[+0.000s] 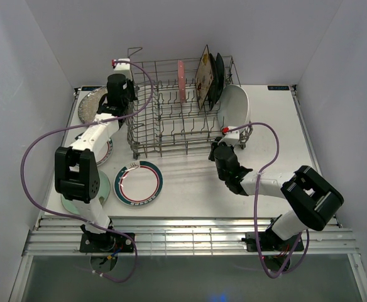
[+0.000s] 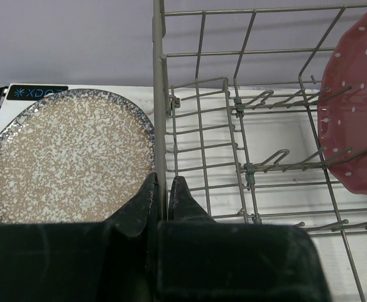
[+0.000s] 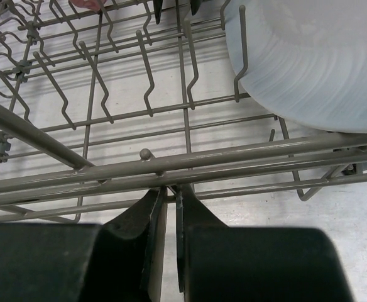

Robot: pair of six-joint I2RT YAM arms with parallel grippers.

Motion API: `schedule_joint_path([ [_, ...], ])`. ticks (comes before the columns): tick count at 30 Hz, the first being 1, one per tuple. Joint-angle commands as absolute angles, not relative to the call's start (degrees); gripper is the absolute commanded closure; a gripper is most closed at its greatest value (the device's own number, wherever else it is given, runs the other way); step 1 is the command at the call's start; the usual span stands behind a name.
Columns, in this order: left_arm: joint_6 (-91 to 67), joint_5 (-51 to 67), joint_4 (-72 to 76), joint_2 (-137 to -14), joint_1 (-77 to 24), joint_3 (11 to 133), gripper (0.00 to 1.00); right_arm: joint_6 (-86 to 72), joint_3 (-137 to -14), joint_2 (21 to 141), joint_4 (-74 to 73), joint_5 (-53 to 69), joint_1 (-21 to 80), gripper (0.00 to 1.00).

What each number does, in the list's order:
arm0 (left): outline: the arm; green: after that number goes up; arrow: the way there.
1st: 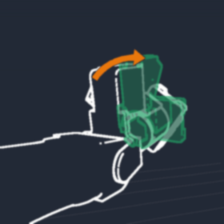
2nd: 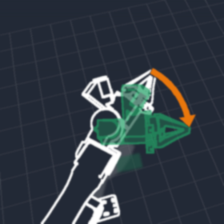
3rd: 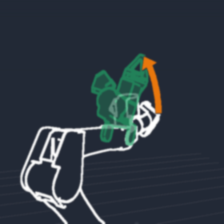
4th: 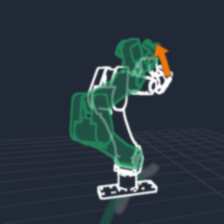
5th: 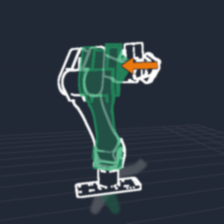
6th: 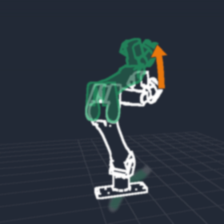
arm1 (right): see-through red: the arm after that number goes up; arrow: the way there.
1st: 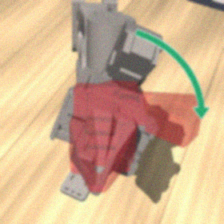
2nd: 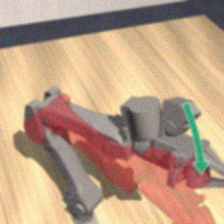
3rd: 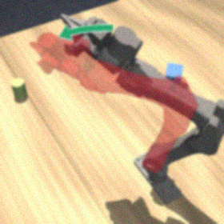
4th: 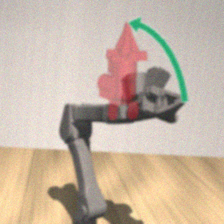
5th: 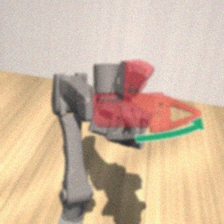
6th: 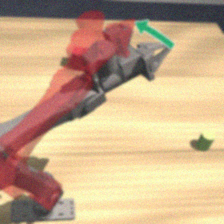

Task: Load the plates into the dish rack
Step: Move the dish rack to the center of the board.

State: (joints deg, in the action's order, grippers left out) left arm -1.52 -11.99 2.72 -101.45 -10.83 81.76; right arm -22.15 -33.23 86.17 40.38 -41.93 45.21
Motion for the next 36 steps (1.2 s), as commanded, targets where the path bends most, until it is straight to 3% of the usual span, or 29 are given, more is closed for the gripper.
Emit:
schedule_joint_path([
  [1, 3.78, -8.27, 1.67, -100.81, -9.32, 83.13, 1.0, -23.2, -35.33, 86.83, 40.17, -49.92, 42.36, 0.92],
  [15, 4.04, -8.26, -2.55, -110.92, -12.04, 95.36, 1.0, -23.12, -35.86, 88.07, 39.55, -52.29, 42.36, 0.92],
  [36, 6.15, -10.01, -0.44, -106.7, -19.33, 91.05, 1.0, -24.43, -30.76, 84.29, 40.25, -57.31, 43.51, 0.92],
])
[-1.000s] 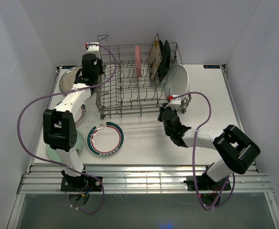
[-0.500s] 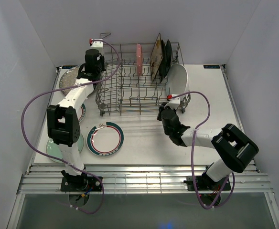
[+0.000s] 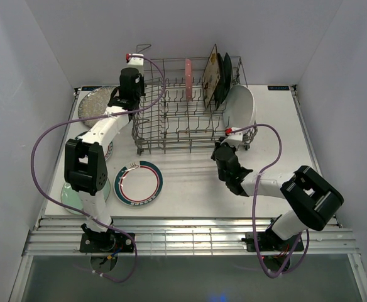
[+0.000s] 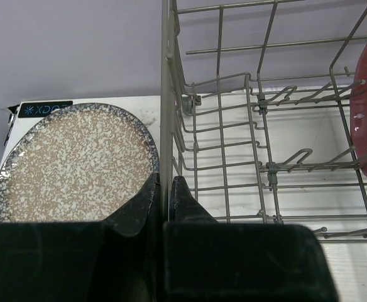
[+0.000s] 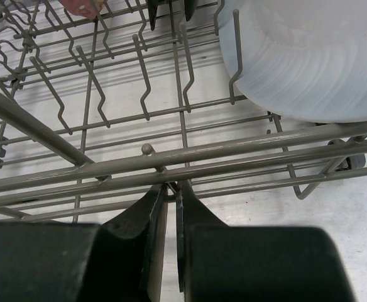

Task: Load the plates into the dish rack
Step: Move the dish rack to the center of the board.

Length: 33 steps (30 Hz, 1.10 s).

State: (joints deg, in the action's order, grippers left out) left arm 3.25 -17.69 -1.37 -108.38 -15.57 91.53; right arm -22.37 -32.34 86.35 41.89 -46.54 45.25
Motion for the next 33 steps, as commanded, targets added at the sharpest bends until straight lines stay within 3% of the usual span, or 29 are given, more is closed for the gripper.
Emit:
schedule_joint_path([
  [1, 6.07, -10.54, -0.44, -106.79, -19.34, 91.14, 1.0, -24.26, -30.85, 84.37, 40.25, -57.13, 43.51, 0.92],
  [3, 6.41, -11.6, -0.44, -106.96, -19.34, 91.67, 1.0, -23.91, -31.2, 84.72, 39.9, -56.52, 43.59, 0.92],
  [5, 6.85, -11.95, -1.05, -106.88, -19.25, 92.02, 0.95, -23.47, -31.9, 85.16, 39.47, -56.16, 43.68, 0.82],
  [6, 6.94, -11.78, -1.58, -106.7, -19.07, 92.02, 0.88, -23.38, -32.17, 85.25, 39.03, -56.16, 43.68, 0.75],
  [7, 7.12, -11.6, -1.84, -106.53, -18.99, 91.85, 0.72, -23.29, -32.43, 85.34, 38.76, -56.16, 43.77, 0.7],
  [8, 7.47, -11.25, -2.28, -106.0, -18.72, 91.67, 0.63, -23.29, -32.78, 85.34, 38.59, -55.99, 43.77, 0.61],
  [11, 7.65, -10.9, -1.76, -104.86, -17.93, 90.27, 0.29, -23.47, -32.96, 84.2, 37.36, -55.46, 43.94, 0.54],
  [14, 7.3, -10.2, -1.5, -102.93, -17.14, 88.69, 0.16, -23.47, -32.0, 81.83, 36.83, -54.41, 44.12, 0.44],
  [16, 7.29, -10.02, -1.23, -101.17, -16.88, 87.2, 0.11, -23.03, -31.38, 79.64, 36.65, -53.97, 44.21, 0.38],
  [17, 7.38, -9.93, -0.88, -100.64, -16.7, 86.67, 0.07, -22.77, -31.2, 78.85, 36.48, -53.36, 44.3, 0.3],
  [24, 8.35, -11.16, -0.44, -94.05, -16.26, 81.04, 0.02, -22.32, -29.79, 71.11, 30.78, -48.34, 44.3, 0.0],
  [26, 8.52, -11.25, 1.75, -91.07, -16.0, 78.5, 0.02, -22.59, -29.62, 68.39, 28.75, -46.33, 44.3, 0.1],
  [33, 8.79, -11.69, 4.13, -79.73, -15.82, 69.28, 0.02, -24.52, -27.78, 60.21, 20.74, -41.14, 44.3, 0.1],
])
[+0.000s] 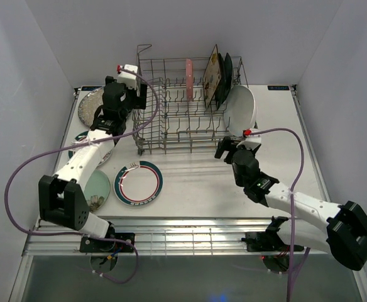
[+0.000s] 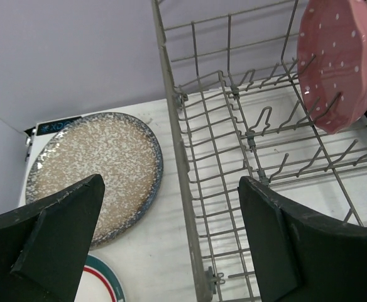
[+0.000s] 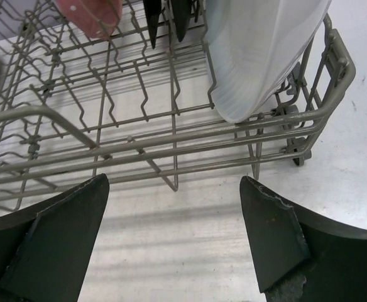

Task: Load the plates into the dish rack
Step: Move the dish rack to the center of the board, then pick up the plate from the corner of the board.

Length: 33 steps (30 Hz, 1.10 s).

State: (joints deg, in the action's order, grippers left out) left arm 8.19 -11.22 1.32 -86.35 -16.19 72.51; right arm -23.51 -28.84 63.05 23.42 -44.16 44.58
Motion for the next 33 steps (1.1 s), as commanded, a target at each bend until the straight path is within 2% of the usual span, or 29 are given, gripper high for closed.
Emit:
schedule_joint_path([
  [1, 8.88, -11.78, 4.57, -78.32, -15.82, 68.04, 0.02, -24.52, -27.08, 58.2, 20.66, -40.26, 44.3, 0.1],
  [9, 10.11, -11.69, 5.45, -65.05, -15.56, 55.12, 0.02, -26.89, -23.64, 53.79, 16.97, -25.42, 44.3, 0.1],
  [14, 10.11, -9.24, 6.32, -53.02, -15.47, 44.85, 0.02, -32.51, -23.82, 55.1, 15.38, -17.16, 44.3, 0.09],
  [20, 10.81, -8.35, 4.93, -41.33, -15.29, 38.15, 0.02, -38.92, -22.5, 60.46, 21.61, -6.26, 45.17, 0.08],
  [24, 10.55, -9.75, 3.87, -38.07, -15.21, 34.47, 0.02, -42.88, -21.88, 67.65, 29.17, -6.76, 49.73, 0.08],
  [33, 13.53, -17.22, 7.11, -35.42, -15.2, 29.1, 0.02, -50.88, -19.16, 75.75, 45.25, -15.73, 58.87, 0.06],
])
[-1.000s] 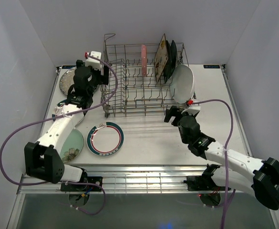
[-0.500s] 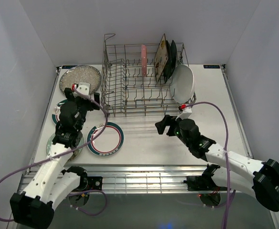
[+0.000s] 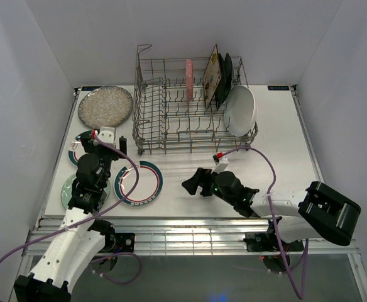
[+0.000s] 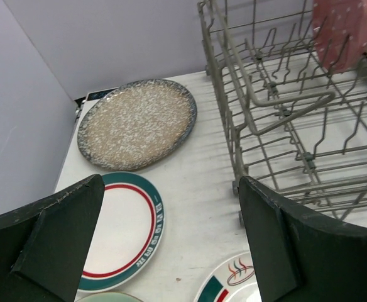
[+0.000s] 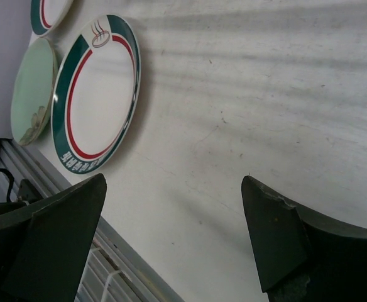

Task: Load the plates into the dish rack
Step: Pick up the plate from the corner of the board.

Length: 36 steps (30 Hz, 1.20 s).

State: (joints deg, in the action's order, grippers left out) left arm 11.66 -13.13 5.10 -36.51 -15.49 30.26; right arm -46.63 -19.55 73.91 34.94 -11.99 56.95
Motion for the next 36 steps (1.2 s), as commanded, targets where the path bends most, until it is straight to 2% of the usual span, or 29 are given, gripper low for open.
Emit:
schedule_joint_path([
  [1, 14.75, -18.36, 8.69, -35.07, -15.21, 27.7, 0.02, -51.85, -19.33, 76.28, 46.31, -16.95, 59.5, 0.06],
  [9, 16.96, -21.18, 11.25, -36.04, -15.12, 25.23, 0.02, -58.53, -20.3, 83.92, 52.89, -18.02, 62.93, 0.06],
  [16, 17.05, -20.92, 11.25, -35.59, -15.12, 24.52, 0.02, -62.49, -23.11, 93.86, 61.69, -18.45, 63.98, 0.02],
  [30, 17.84, -21.01, 11.25, -34.37, -15.12, 24.08, 0.02, -63.11, -40.42, 108.36, 56.25, -18.11, 66.01, 0.0],
  [31, 17.84, -20.92, 11.16, -34.37, -15.12, 24.08, 0.02, -63.19, -40.86, 108.8, 55.99, -18.11, 66.01, 0.04],
  [36, 17.23, -21.88, 11.34, -33.84, -15.12, 23.99, 0.02, -64.07, -42.54, 111.53, 55.46, -17.84, 65.92, 0.07],
])
